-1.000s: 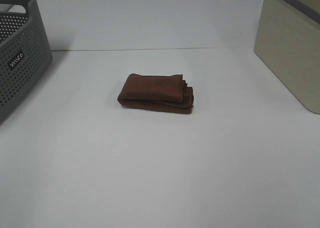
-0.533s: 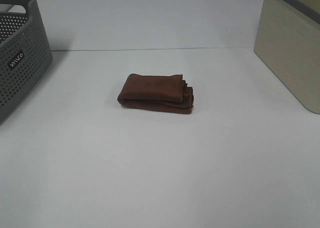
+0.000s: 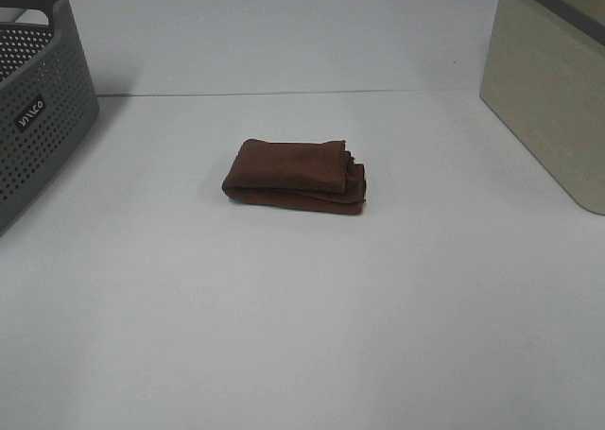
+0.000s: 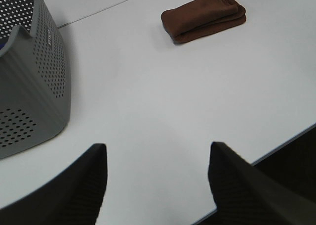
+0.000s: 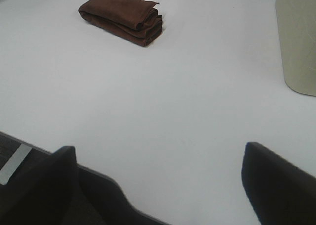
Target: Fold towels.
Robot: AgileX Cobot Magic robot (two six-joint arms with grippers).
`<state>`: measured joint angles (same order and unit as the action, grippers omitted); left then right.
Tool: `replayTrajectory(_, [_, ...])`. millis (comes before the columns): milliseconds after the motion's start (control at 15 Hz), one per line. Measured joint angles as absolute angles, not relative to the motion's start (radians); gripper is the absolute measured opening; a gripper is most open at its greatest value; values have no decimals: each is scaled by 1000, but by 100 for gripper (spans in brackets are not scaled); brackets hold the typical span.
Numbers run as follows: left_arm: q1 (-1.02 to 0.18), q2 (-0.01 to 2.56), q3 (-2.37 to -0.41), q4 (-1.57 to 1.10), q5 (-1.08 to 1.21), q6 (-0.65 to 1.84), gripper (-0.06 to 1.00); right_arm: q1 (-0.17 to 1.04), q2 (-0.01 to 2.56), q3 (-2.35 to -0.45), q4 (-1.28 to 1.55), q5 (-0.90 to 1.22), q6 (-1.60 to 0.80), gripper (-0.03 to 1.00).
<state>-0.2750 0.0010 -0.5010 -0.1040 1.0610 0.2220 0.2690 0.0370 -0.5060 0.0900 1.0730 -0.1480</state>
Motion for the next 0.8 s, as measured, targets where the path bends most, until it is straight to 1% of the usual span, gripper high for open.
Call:
replayTrajectory(600, [-270, -4, -501, -114, 1061, 222, 58, 269, 37, -506, 90, 1073, -149, 85])
replayTrajectory(667, [-254, -4, -501, -114, 1061, 222, 58, 269, 37, -506, 90, 1073, -149, 85])
replayTrajectory(800, [-171, -4, -501, -115, 1061, 222, 58, 212, 37, -506, 92, 1073, -149, 85])
